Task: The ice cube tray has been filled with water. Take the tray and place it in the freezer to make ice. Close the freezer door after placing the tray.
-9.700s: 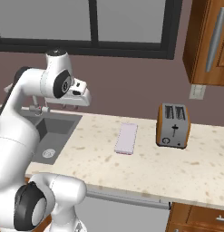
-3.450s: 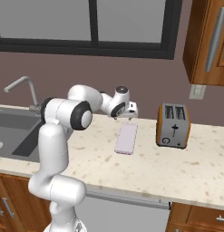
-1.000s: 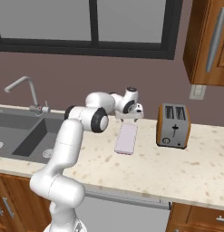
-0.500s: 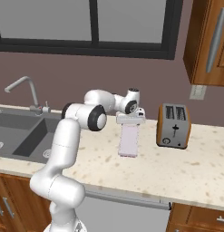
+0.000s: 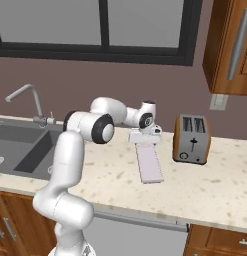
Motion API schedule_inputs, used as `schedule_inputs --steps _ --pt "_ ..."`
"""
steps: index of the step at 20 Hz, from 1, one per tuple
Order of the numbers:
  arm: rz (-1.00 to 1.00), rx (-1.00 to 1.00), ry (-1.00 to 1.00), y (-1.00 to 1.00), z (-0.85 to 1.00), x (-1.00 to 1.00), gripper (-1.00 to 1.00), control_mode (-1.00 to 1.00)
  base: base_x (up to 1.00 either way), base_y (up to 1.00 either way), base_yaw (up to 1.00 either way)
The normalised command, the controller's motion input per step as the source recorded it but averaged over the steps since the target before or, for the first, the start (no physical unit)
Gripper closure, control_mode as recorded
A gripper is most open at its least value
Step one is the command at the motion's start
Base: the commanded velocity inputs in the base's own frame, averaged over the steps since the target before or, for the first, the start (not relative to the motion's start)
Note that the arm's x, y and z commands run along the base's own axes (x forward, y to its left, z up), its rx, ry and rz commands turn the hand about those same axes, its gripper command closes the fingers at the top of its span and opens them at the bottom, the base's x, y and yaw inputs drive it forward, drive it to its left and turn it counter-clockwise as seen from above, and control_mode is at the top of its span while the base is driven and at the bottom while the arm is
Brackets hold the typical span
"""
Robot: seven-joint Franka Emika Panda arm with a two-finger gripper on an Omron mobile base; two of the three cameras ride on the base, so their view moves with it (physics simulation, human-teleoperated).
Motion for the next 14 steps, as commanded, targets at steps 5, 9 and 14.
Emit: schedule_inputs --steps 5,9,14 --pt "0.00 0.00 0.11 -0.32 -0.25 -0.92 -1.00 -1.00 0.00 0.00 0.00" --pt "-0.02 0.00 0.12 -0.31 -0.23 -0.80 -1.00 -1.00 0.00 0.00 0.00" --pt "-0.04 0.00 0.14 -0.29 -0.20 -0.69 -1.00 -1.00 0.00 0.00 0.00"
